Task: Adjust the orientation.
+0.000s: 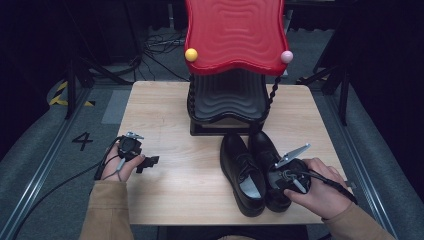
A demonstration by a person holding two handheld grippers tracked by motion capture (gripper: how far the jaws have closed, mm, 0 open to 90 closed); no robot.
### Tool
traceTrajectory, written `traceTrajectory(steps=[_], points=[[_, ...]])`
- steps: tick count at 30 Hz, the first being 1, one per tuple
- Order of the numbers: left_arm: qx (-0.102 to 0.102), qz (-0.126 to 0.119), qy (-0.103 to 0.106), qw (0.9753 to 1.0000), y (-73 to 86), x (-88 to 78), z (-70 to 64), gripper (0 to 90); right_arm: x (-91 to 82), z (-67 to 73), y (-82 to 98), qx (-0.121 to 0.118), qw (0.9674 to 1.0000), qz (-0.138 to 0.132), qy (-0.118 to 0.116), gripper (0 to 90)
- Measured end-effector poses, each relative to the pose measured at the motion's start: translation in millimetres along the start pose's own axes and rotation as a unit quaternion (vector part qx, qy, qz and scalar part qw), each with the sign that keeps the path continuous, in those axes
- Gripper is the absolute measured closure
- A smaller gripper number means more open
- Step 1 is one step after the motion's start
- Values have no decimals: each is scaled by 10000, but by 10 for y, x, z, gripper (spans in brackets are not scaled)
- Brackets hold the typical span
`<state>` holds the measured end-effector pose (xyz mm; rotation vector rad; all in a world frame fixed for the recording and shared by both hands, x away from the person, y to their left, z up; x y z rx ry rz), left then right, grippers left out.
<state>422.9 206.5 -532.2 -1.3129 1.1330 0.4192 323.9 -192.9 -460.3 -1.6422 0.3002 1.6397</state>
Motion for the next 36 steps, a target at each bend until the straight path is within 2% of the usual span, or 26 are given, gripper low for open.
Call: traceTrajectory(steps=[2, 3, 4, 7, 10, 13, 15, 19, 21, 24, 28, 31, 34, 36], points=[[-36, -18, 6, 10000, -3, -7, -6, 219, -14, -7, -17, 69, 10000, -31, 4, 577], [-6, -39, 4, 10000, -9, -9, 0, 219, -36, -16, -50, 268, 9996, -84, -11, 567], [-5, -36, -1, 10000, -8, -9, 1, 219, -39, -15, -71, 357, 9993, -105, -48, 554], [-25, -15, 10, 10000, 1, -8, -8, 219, -24, 12, -116, 379, 9991, -89, -194, 524], [-22, -27, 15, 10000, 0, -12, -8, 219, 7, 13, -167, 554, 9980, -81, -279, 515], [-20, -15, 15, 10000, 3, -10, -5, 219, 65, -19, -188, 1081, 9938, 3, -260, 482], [-4, -16, 15, 10000, 4, -9, -3, 219, 111, -69, -191, 1293, 9915, 71, -150, 472], [-34, -20, 17, 10000, 3, -15, -3, 219, 222, -83, -217, 1401, 9896, 160, -273, 458], [-19, -13, 13, 10000, 6, -14, 2, 219, 324, -120, -220, 1461, 9888, 254, -189, 467], [-36, -22, 16, 10000, 2, -14, -2, 220, 378, -142, -226, 1509, 9880, 293, -151, 474], [-7, -42, 8, 10000, -2, -8, 4, 219, 496, -197, -231, 1628, 9859, 379, 27, 505], [-3, -43, 8, 10000, -3, -7, 4, 219, 520, -198, -233, 1666, 9852, 398, 28, 513], [-5, -45, 5, 10000, -3, -10, 4, 219, 630, -201, -238, 1889, 9805, 530, 77, 584], [-7, -42, 1, 10000, -2, -8, 6, 219, 650, -222, -239, 1945, 9789, 580, 220, 623]])
Point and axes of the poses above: each handheld gripper's, and its own axes: x roughly forward along the jaws, y roughly out of its underside, z roughly to its left, the point moved 10 cm from there along x, roughly forward along the jaws, and after that the axes turned 1 degree about -y, right-handed, at the moved point
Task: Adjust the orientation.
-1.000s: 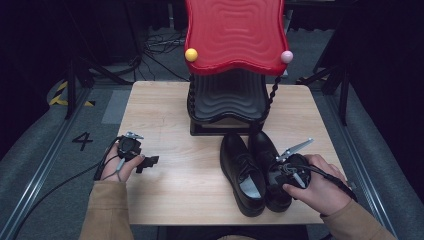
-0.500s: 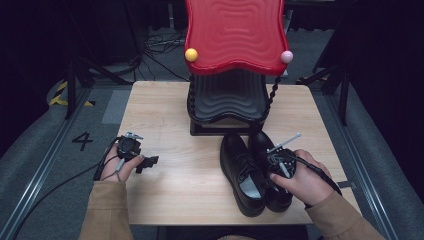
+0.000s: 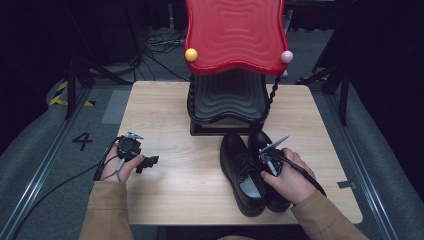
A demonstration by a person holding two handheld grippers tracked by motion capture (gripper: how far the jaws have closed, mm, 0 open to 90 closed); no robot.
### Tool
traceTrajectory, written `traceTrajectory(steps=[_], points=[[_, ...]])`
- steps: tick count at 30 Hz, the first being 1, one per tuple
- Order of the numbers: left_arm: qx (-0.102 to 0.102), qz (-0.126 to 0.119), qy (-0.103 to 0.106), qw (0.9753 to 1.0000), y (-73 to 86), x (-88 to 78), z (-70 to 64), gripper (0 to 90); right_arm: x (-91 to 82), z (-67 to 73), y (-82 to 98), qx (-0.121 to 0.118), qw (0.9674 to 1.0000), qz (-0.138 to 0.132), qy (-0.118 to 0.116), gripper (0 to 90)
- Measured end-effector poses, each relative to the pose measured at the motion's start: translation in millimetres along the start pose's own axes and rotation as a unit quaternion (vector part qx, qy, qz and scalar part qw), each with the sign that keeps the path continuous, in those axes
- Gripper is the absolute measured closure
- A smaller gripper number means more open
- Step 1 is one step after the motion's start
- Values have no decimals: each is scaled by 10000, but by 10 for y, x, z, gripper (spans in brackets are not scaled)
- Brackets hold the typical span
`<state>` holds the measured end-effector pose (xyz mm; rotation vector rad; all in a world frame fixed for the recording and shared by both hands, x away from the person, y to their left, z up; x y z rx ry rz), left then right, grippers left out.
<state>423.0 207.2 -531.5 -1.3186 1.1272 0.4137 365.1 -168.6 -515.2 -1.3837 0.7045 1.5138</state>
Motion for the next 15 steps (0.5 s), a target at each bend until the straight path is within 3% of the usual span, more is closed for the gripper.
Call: traceTrajectory(steps=[5, 9, 15], points=[[-9, 17, 13, 10000, 2, 6, -10, 219, 12, -27, -9, 170, 9995, 86, 252, 737], [-2, 21, 16, 10000, -1, 10, -22, 219, 19, -44, -10, 390, 9991, 130, 136, 757], [41, 46, 20, 10000, -7, 19, -35, 219, 21, -60, 11, 163, 9998, 75, -22, 748]])
Point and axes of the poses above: each handheld gripper's, and its own axes: x roughly forward along the jaws, y roughly out of its underside, z roughly to its left, the point moved 10 cm from there along x, roughly forward along the jaws, and after that the axes turned 1 degree about -y, right-handed, at the moved point
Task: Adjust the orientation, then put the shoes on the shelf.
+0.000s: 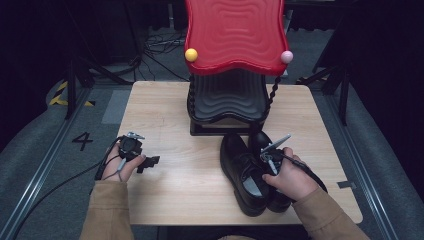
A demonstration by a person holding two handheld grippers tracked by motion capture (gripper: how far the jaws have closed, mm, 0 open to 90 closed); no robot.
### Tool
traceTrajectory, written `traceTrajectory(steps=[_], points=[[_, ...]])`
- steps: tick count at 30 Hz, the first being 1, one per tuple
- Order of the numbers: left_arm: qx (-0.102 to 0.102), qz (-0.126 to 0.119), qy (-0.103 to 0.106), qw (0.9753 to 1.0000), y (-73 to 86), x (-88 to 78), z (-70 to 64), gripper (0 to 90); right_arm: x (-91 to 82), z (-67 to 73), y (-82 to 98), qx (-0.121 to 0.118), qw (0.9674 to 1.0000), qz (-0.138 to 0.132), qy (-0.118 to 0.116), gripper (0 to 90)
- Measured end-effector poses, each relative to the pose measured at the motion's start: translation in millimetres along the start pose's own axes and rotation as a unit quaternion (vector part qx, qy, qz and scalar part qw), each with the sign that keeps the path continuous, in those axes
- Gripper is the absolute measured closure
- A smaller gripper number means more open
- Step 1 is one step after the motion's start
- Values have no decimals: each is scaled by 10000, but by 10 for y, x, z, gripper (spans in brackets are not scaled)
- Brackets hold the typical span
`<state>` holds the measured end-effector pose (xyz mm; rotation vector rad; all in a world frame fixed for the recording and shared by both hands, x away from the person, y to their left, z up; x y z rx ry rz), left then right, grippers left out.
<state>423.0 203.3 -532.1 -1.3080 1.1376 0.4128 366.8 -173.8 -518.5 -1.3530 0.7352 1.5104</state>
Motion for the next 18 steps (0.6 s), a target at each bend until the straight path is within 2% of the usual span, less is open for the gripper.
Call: traceTrajectory(steps=[2, 5, 8, 9, 15, 18], points=[[-15, -10, -5, 10000, -2, 0, 1, 219, 3, -10, -5, -252, 9996, 126, -101, 745], [-8, -18, -16, 10000, -6, 2, 13, 219, 9, -5, -15, -316, 9991, 277, -74, 741], [-18, -1, -2, 10000, -9, 9, 9, 219, 9, 7, -18, -304, 9991, 286, -4, 748], [23, -11, -4, 10000, -25, 17, 2, 219, 9, 9, -22, -212, 9993, 307, 55, 758], [30, -16, 6, 10000, -45, 27, -19, 219, 9, 4, -32, -16, 9994, 339, 41, 761], [37, -33, 12, 10000, -53, 23, -17, 219, 10, 6, -36, -60, 9993, 347, 77, 763]])
Point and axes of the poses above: each handheld gripper's, and its own axes: x roughly forward along the jaws, y roughly out of its underside, z roughly to its left, the point moved 10 cm from there along x, roughly forward along the jaws, and after that the axes turned 1 degree about -y, right-handed, at the moved point
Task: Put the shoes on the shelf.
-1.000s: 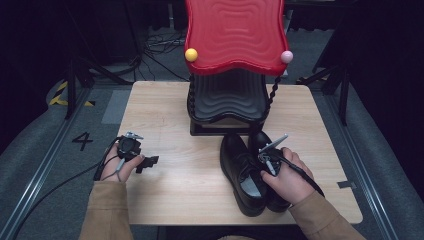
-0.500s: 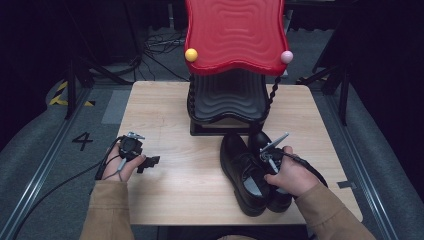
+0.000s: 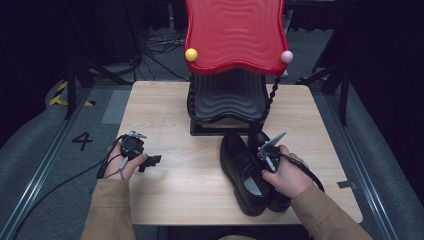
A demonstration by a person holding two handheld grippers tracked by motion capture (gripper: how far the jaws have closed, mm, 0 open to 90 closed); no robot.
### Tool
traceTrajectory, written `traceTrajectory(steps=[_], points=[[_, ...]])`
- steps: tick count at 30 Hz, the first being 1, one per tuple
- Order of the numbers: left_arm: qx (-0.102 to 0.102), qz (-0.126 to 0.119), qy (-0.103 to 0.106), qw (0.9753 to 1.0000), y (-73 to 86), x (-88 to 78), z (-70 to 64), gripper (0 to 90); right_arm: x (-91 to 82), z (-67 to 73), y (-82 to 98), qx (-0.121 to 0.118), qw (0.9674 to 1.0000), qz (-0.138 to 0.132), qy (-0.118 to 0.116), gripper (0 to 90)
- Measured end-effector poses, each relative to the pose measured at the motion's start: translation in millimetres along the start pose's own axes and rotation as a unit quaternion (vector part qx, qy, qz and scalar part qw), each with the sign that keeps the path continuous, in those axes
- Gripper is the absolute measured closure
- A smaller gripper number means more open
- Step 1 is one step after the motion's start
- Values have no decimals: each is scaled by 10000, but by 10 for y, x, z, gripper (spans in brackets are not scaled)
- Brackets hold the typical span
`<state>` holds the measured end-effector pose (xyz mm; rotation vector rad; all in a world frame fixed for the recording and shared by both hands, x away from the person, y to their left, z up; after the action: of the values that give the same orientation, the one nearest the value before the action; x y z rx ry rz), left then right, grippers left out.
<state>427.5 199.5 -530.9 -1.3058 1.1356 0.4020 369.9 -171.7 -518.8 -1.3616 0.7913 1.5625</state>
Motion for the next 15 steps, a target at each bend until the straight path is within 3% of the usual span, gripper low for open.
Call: traceTrajectory(steps=[8, 15], points=[[-31, 22, 16, 10000, 11, -3, 13, 219, -7, -4, 1, 73, 10000, -9, 34, 789], [-71, -15, -23, 10000, 32, -22, 60, 220, -83, -57, 3, 388, 9992, 0, 26, 824]])
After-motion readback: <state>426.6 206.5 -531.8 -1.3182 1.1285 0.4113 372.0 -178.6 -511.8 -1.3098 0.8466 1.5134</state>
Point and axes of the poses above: each handheld gripper's, and its own axes: x roughly forward along the jaws, y roughly out of its underside, z roughly to its left, the point moved 10 cm from there along x, roughly forward along the jaws, and after that the axes turned 1 degree about -y, right-handed, at the moved point
